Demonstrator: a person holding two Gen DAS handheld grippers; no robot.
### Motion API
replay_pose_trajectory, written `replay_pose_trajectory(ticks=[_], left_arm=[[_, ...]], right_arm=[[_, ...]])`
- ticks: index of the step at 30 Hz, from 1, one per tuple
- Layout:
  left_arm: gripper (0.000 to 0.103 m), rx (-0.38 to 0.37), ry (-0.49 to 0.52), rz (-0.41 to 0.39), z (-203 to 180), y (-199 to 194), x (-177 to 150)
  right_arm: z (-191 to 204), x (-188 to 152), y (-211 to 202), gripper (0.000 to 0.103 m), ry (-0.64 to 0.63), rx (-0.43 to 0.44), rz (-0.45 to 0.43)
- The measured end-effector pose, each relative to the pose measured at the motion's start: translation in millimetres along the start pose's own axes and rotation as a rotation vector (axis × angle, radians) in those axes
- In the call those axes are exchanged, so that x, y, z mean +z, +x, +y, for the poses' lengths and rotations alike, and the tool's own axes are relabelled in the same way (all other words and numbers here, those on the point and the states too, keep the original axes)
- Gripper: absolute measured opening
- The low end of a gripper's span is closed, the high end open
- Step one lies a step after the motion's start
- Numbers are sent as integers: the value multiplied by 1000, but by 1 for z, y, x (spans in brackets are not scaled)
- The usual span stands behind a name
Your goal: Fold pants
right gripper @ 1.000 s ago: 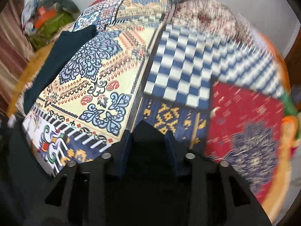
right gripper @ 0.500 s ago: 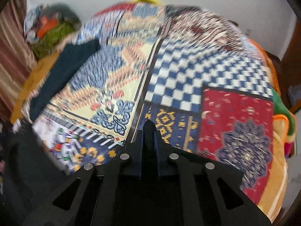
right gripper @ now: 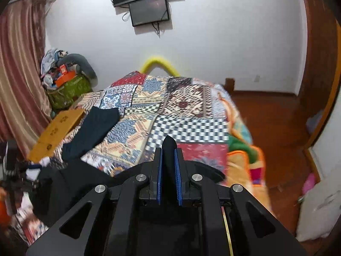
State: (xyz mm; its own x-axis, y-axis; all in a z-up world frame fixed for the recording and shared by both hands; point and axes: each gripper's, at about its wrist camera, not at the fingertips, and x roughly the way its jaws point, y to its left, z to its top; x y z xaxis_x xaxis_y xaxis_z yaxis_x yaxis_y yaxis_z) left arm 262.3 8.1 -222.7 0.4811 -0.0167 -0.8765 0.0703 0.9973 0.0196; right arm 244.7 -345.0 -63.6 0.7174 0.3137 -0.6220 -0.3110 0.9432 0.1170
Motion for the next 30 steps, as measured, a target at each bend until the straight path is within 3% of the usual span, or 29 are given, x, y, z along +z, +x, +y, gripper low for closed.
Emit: replay_pose_trajectory(ticks=[6, 9, 13, 16, 22, 27, 30], left_arm=[[89, -11, 96, 56, -45, 18, -5], [90, -26, 120, 94, -60, 29, -10], [96, -34, 114, 83, -68, 31, -15], [96, -44, 105, 78, -66, 28, -17], [96, -27, 40, -14, -36, -2, -16], [96, 50, -62, -99, 30, -35, -14], [96, 111, -118, -108, 76, -42, -18]], right_arm=[[-34, -53, -22, 10, 61, -21, 65], [-50, -95, -13, 10, 100, -40, 161], [-66, -143, 4, 10, 134, -103, 297], [-77, -158, 4, 10, 176, -123, 336], [-61, -122, -3, 11, 138, -105, 273], [-14, -77, 5, 32, 45, -37, 191], [26, -53, 18, 35, -34, 28, 153]])
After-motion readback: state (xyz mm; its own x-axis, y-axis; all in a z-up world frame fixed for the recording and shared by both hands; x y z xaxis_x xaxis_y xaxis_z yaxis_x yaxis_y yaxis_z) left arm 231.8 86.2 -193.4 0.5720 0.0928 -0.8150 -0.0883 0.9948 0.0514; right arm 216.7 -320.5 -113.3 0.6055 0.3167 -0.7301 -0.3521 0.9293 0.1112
